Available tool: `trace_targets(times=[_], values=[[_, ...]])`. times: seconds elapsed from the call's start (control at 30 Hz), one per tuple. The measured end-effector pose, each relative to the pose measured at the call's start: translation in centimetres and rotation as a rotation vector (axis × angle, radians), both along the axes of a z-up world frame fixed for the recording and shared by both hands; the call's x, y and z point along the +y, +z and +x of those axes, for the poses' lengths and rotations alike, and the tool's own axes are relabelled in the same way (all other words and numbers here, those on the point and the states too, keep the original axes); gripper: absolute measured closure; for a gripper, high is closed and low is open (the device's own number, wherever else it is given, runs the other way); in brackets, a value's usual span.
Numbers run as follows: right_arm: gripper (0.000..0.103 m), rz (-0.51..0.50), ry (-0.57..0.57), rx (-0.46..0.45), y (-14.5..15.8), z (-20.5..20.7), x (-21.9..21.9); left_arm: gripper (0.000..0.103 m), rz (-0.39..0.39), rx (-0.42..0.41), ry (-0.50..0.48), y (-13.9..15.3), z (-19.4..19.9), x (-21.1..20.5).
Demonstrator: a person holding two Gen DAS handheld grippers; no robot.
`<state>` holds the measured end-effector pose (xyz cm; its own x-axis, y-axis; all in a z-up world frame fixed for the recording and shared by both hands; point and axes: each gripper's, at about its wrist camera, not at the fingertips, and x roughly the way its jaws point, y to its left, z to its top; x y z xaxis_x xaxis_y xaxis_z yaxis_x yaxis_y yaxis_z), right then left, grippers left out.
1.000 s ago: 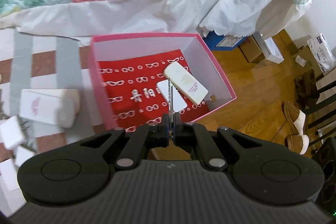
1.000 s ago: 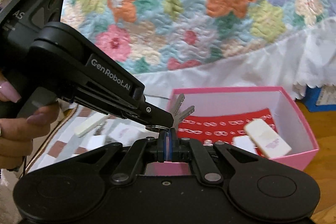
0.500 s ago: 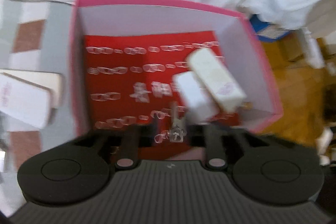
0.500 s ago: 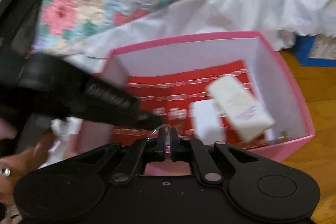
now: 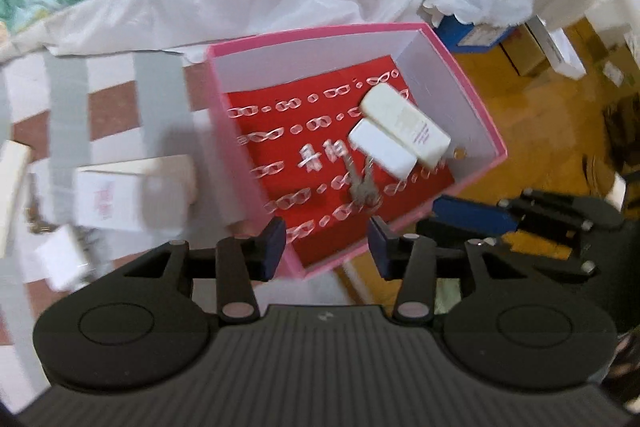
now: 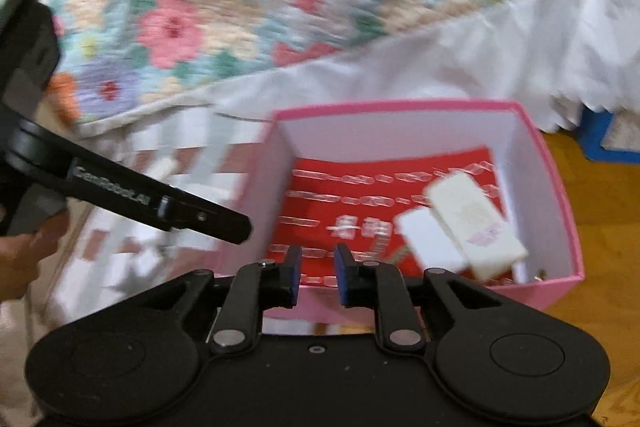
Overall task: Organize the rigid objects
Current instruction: 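Move the left tool back toward the white adapters and cubes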
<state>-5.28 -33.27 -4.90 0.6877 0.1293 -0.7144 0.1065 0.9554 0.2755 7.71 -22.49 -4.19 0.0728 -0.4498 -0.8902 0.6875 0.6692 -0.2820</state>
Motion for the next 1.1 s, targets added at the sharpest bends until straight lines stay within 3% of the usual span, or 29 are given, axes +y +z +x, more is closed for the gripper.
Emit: trace_targets(times=[0.13,0.33,0.5,0.7,0.73,0.8,0.97,1.1], values=[[0.069,-0.020,0.083,-0.003,2.6,0.2,3.7,0.053,0.131,-0.060,-0.020,1.6,0.0,4.1],[0.069,0.034,0.233,-0.024,4.6,1.2,9.0,0.050,0.134,-0.069,0.033,3.6,1.7,11.5],[0.063,0.084,0.392,-0.007,4.9,3.3,13.5,0.046,0.115,-0.056,0.106,3.1,3.0,17.0],[0.049,0.139,0.544,0.061,1.5,6.5,19.0,0.045,0.072,-0.017,0.155,-0.7,4.9,20.7],[0.043,0.156,0.545,0.081,0.5,7.2,19.7,0.045,0.073,-0.008,0.156,-1.5,5.4,20.9],[0.034,0.190,0.535,0.121,-1.4,8.5,20.6,0.045,0.084,0.005,0.163,-3.3,6.3,21.1],[0.034,0.238,0.427,0.254,-6.8,11.4,22.3,0.045,0.069,0.048,0.215,-7.3,8.5,22.3],[0.034,0.169,0.380,0.273,-9.6,12.7,24.1,0.045,0.093,0.019,0.262,-9.5,9.5,23.0]])
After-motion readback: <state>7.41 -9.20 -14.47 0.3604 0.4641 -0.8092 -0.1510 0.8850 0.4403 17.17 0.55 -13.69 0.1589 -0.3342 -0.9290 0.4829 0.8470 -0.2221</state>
